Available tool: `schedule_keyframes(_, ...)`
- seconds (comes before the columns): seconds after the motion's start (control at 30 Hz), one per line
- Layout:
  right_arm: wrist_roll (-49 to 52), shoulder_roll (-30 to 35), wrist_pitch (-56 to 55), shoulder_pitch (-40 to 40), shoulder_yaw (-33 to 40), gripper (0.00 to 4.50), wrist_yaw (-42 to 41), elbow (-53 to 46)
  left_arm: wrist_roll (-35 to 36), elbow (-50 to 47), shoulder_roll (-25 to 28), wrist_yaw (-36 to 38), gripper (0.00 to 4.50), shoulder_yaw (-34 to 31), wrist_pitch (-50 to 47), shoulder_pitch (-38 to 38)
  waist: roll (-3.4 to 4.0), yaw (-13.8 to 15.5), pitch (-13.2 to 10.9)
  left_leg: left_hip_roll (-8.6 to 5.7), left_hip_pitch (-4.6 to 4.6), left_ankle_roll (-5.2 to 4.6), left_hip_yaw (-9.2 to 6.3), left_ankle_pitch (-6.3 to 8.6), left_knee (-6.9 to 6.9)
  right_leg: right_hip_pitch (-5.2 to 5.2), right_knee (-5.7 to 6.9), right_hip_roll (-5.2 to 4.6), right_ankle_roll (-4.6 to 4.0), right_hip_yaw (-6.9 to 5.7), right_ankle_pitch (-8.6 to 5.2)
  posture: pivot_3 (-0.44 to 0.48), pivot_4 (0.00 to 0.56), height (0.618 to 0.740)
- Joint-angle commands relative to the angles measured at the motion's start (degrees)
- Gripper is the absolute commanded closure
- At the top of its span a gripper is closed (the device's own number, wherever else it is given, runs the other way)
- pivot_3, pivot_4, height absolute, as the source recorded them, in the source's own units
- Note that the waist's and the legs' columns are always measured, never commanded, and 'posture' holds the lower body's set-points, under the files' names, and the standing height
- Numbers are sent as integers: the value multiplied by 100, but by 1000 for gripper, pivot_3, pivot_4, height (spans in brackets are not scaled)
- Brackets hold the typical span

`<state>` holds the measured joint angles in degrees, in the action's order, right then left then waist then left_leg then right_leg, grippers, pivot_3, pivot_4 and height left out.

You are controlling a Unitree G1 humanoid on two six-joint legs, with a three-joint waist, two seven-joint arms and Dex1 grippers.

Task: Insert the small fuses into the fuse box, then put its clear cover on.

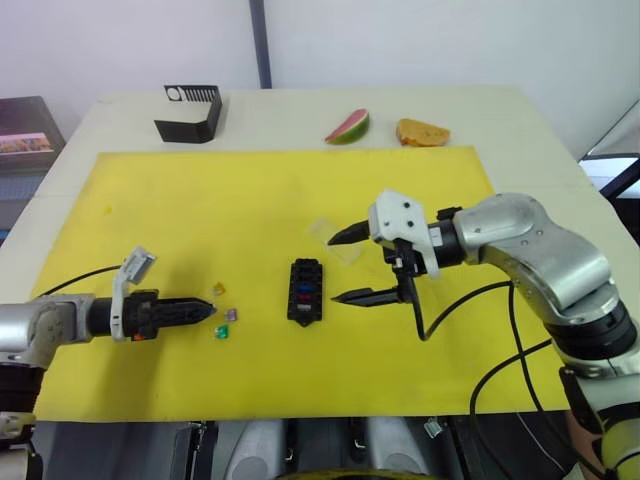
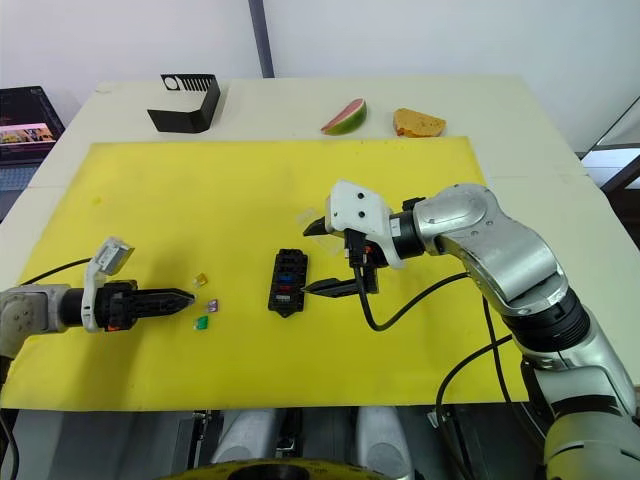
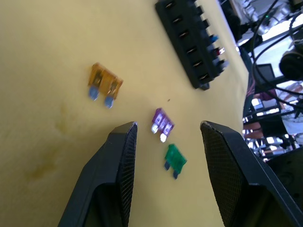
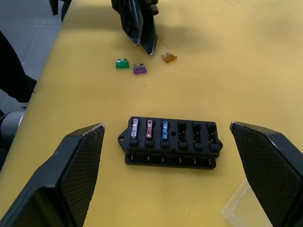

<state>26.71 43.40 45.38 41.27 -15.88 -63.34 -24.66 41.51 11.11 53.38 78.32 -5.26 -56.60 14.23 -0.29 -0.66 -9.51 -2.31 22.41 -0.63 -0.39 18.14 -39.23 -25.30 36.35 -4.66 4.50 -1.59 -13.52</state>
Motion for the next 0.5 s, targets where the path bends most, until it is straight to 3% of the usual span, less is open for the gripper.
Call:
schedule_keyframes(0.03,13,-37,-23,114,19,0,17,-163,-23,140,25,31,2247,-100,33,192,0,12,0,0,0,-1,0,1,0,1,0,0,0,0,0,0,150,740)
schedule_keyframes(0.2,9,-58,9,138,-21,0,48,-149,14,-462,301,501,2247,193,3,-263,0,-23,0,0,1,2,1,-1,0,-2,-2,-1,0,1,0,0,150,740)
schedule_keyframes(0.5,-22,-35,38,150,-73,0,93,-194,-205,-335,77,504,2247,628,91,-4,0,16,0,0,0,-16,1,9,1,0,0,-2,-1,0,0,0,150,740)
